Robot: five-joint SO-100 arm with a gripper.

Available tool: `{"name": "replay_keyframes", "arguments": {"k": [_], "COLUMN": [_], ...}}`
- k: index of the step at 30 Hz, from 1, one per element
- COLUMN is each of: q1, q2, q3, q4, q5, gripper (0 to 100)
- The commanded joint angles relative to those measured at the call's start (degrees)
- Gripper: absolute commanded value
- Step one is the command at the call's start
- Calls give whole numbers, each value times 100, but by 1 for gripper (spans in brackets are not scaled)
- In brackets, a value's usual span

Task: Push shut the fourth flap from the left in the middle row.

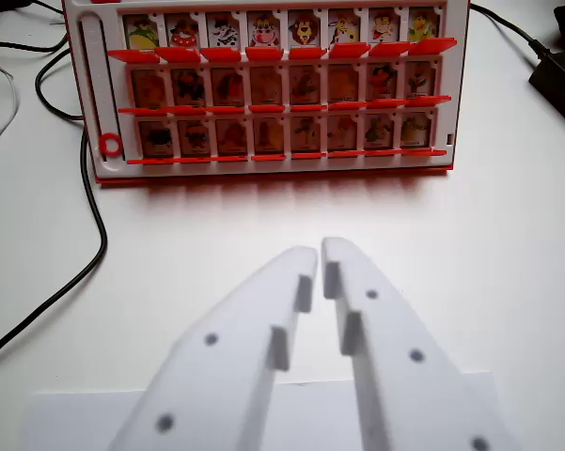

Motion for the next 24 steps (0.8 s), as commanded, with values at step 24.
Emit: {"name": "replay_keyframes", "arguments": {"k": [24], "q1": [26], "q2": [9], "q3": [-431], "q4": [123], "q5": [-9], "gripper": [0]}}
